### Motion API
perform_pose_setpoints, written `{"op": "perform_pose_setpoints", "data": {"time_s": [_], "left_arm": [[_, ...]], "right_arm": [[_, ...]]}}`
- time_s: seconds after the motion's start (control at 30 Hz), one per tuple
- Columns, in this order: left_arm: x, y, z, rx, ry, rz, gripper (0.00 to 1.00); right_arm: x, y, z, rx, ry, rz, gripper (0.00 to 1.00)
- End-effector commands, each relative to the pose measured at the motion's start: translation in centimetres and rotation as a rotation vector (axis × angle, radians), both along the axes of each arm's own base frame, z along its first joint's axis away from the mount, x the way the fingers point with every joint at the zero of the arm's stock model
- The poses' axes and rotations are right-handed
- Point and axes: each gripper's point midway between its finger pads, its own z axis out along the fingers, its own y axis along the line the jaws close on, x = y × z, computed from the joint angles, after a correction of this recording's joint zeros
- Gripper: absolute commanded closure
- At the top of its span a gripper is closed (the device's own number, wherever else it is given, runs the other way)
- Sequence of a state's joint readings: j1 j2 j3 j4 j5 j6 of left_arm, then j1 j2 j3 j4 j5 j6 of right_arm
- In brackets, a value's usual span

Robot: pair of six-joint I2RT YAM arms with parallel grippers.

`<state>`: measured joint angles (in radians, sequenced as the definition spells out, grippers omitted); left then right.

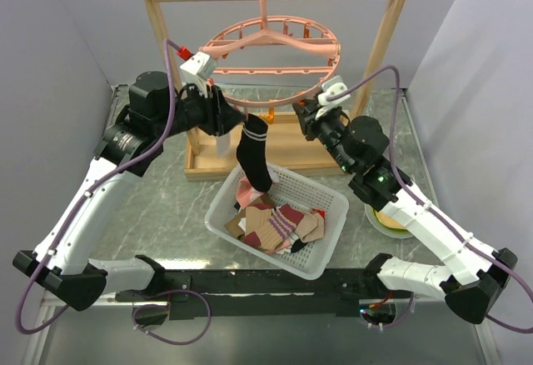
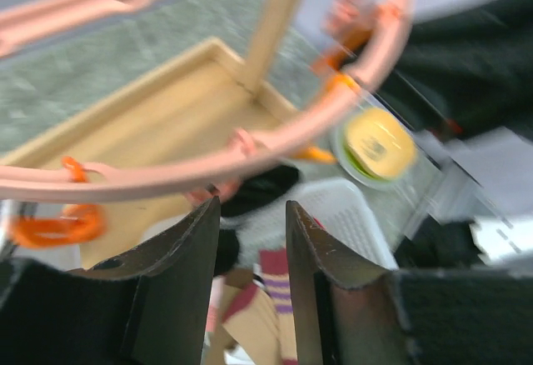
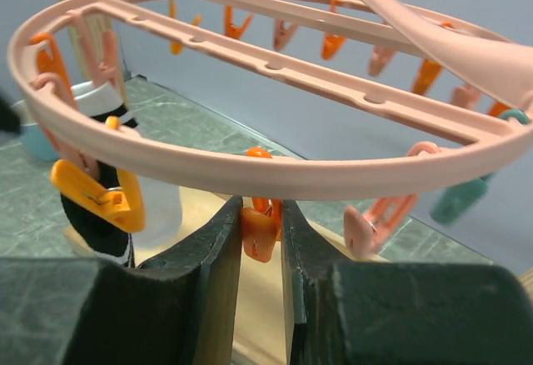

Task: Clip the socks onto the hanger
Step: Adjust the hanger on the clothesline.

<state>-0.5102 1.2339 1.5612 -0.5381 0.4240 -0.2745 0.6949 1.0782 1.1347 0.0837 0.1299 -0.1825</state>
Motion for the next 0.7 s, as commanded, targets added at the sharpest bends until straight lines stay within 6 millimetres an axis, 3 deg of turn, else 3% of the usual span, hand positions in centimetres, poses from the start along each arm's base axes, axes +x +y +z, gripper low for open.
{"op": "perform_pose_setpoints", "data": {"time_s": [0.0,0.23,0.33,0.37,0.47,0.5,0.67], "left_arm": [[3.1,2.3,2.3,0.006,-0.084,0.214,0.58],[0.6,2.5,5.6,-0.015,-0.161,0.132,0.52],[-1.7,2.1,6.7,-0.028,-0.195,0.033,0.45],[-3.4,1.4,6.8,-0.038,-0.197,-0.068,0.44],[-6.0,0.1,6.5,-0.070,-0.179,-0.229,0.43],[-6.5,-0.6,5.4,-0.078,-0.140,-0.280,0.43],[-6.2,-2.6,2.5,-0.126,0.027,-0.352,0.43]], "right_arm": [[-0.4,0.0,1.3,-0.011,-0.052,-0.071,0.96],[-0.4,2.8,0.8,-0.040,-0.027,-0.080,0.97],[0.0,3.6,0.8,-0.053,-0.018,-0.089,0.98],[-0.1,4.0,0.9,-0.055,-0.019,-0.082,0.98],[-0.2,4.9,1.3,-0.051,-0.026,-0.061,0.98],[-0.3,5.0,1.5,-0.047,-0.030,-0.055,0.98],[-0.8,5.6,2.9,-0.026,-0.047,-0.034,0.98]]}}
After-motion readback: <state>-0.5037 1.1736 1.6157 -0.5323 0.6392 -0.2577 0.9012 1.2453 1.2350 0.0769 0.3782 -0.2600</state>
